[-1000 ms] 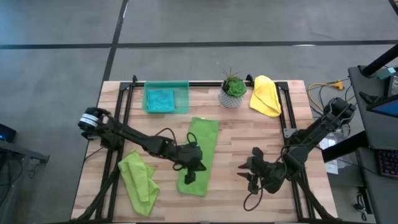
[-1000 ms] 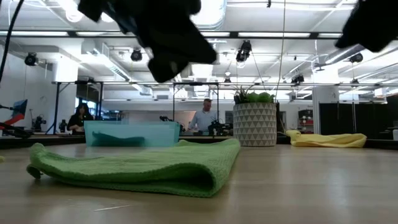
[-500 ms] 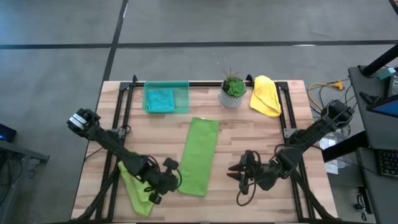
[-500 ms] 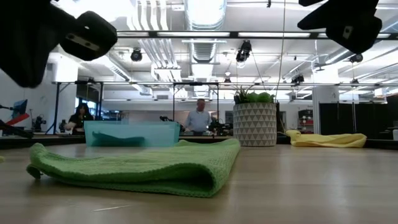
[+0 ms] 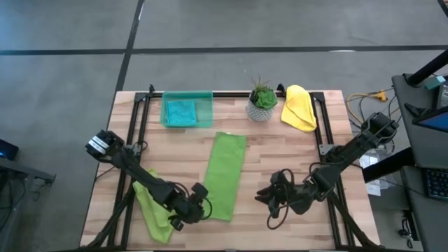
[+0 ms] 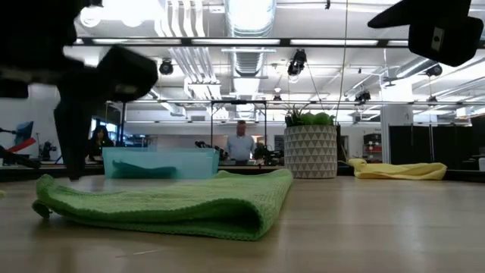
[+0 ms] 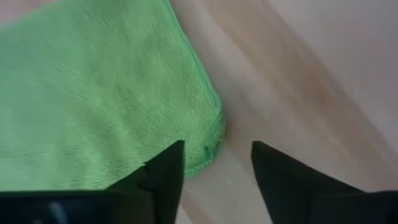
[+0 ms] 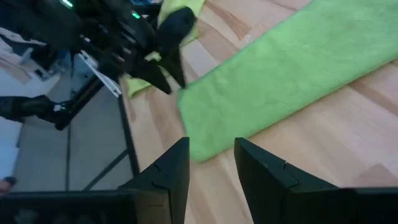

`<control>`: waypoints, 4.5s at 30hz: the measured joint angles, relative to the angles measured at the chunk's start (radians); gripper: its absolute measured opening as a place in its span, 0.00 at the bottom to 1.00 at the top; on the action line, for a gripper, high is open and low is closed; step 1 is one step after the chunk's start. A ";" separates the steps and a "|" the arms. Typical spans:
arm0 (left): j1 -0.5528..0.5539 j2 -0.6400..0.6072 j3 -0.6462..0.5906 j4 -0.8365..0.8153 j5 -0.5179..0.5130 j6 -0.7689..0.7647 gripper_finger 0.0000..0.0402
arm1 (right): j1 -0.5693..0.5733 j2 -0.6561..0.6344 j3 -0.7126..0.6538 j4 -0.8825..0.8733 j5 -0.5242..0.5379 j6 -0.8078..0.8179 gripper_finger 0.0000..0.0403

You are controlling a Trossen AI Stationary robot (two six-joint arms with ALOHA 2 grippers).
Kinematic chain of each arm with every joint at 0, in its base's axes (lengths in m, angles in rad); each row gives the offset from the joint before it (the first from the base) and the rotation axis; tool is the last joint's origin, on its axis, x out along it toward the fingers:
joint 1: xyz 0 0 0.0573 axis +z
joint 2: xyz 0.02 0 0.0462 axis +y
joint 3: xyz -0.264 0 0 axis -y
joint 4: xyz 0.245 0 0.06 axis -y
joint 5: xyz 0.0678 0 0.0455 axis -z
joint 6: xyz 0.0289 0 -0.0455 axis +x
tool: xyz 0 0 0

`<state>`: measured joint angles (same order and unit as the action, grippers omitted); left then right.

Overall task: Fold microfiber towels
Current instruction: Fold the green microfiber cloth

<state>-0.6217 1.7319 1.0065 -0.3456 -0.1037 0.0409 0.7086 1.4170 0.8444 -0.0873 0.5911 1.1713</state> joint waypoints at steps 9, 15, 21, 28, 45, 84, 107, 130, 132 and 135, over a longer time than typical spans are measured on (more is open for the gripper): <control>-0.002 0.126 0.005 0.005 -0.041 -0.067 0.52 | 0.000 -0.001 0.000 0.046 -0.019 0.009 0.30; -0.003 0.196 0.006 0.007 -0.050 -0.167 0.30 | 0.003 -0.002 0.000 0.066 -0.026 0.007 0.31; -0.004 0.207 0.014 0.013 -0.071 -0.218 0.03 | 0.002 -0.002 0.000 0.071 -0.026 0.006 0.30; 0.000 0.078 0.014 -0.003 -0.130 -0.187 0.00 | 0.002 -0.002 0.000 0.072 -0.026 -0.048 0.30; 0.059 -0.168 -0.003 0.029 -0.053 -0.140 0.00 | -0.313 0.104 -0.001 0.106 -0.242 -0.183 0.27; 0.147 -0.207 0.000 0.215 -0.020 -0.568 0.00 | -0.148 0.264 0.255 -0.176 -0.168 -0.365 0.03; 0.337 -0.190 0.000 0.395 0.110 -1.081 0.00 | -0.059 0.300 0.263 -0.087 0.065 -0.417 0.67; 0.467 -0.190 -0.112 0.684 0.103 -1.220 0.00 | -0.040 0.328 0.263 -0.146 0.208 -0.421 0.70; 0.472 -0.190 -0.131 0.714 0.102 -1.242 0.00 | -0.042 0.344 0.263 -0.154 0.245 -0.428 0.69; 0.478 -0.190 -0.158 0.776 0.102 -1.266 0.00 | -0.057 0.374 0.274 -0.153 0.268 -0.451 0.68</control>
<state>-0.1439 1.5421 0.8487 0.4305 -0.0017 -1.2252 0.6517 1.7910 1.1186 -0.2400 0.8589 0.7208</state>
